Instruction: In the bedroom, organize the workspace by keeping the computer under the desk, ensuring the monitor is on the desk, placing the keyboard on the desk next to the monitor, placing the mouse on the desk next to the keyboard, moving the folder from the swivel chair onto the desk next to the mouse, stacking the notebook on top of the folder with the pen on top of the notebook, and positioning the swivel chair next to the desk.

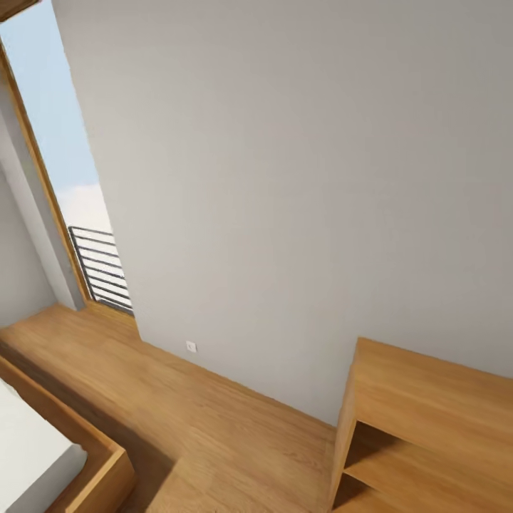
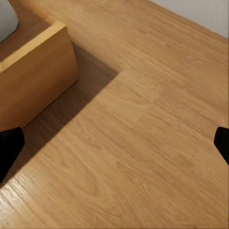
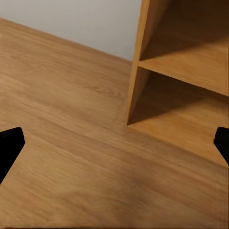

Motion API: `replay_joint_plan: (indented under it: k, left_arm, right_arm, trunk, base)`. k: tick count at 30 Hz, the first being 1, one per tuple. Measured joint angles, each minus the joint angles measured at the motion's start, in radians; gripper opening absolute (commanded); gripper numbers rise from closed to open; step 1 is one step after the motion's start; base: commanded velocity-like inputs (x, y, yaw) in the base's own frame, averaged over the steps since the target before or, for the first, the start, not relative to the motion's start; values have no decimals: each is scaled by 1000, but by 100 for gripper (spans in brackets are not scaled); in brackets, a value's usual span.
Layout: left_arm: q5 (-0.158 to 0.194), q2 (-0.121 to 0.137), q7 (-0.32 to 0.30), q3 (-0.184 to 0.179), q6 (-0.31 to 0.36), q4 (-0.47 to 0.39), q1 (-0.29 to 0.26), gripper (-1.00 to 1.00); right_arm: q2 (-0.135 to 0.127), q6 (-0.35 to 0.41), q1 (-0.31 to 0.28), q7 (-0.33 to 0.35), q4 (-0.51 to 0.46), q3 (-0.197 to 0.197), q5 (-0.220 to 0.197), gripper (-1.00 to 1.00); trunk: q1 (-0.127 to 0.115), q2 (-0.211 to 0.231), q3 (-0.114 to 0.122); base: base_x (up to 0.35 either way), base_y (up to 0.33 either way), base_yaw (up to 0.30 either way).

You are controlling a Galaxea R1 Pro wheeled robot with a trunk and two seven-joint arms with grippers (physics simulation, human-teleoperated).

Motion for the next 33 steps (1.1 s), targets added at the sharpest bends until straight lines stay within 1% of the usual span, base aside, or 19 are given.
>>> replay_joint_plan:
  k: [2, 3, 8, 10, 11, 14, 22, 25, 33]
  left_arm:
    - [-3, 0, -1, 0, -55, 29, 0, 100]
    - [-7, 0, -1, 0, -64, 34, 0, 100]
    - [-33, -1, -1, -2, -75, 41, 0, 100]
    - [-57, -1, -1, -5, -76, 42, 0, 100]
    - [-82, -1, 0, -7, -74, 43, 0, 100]
    - [-98, 0, 0, -8, -73, 44, 0, 100]
    - [-102, 3, 6, -5, -69, 47, 0, 100]
    - [-101, 4, 5, -5, -66, 75, 0, 100]
    - [-102, -2, 5, -5, -64, 96, 0, 100]
  right_arm:
    - [0, 0, 0, 0, 1, 0, 0, 100]
    - [0, 1, 0, 0, 1, -1, 0, 100]
    - [-2, 6, 0, -7, 0, -4, -1, 100]
    - [-1, 7, -1, -13, -1, -4, -1, 100]
    - [0, 7, -1, -15, -1, -4, -2, 100]
    - [2, 6, -1, -17, -1, -5, -3, 100]
    - [4, 8, -1, -18, -2, -6, -7, 100]
    - [4, 9, -1, -18, -2, -6, -6, 100]
    - [3, 7, -1, -18, -1, -6, -5, 100]
  trunk:
    - [0, 0, -1]
    - [0, 0, -1]
    - [0, 0, -4]
    - [0, 0, -4]
    - [0, 0, -5]
    - [0, 0, -6]
    - [0, 0, -10]
    - [0, 0, -13]
    - [0, 0, -23]
  base:
    - [-15, -12, 276]
    - [-7, -6, 276]
    - [-3, -3, 276]
    - [-1, 0, 276]
    - [0, 0, 276]
    - [0, 0, 276]
    - [0, 0, 264]
    - [0, 0, 206]
    - [0, 0, 172]
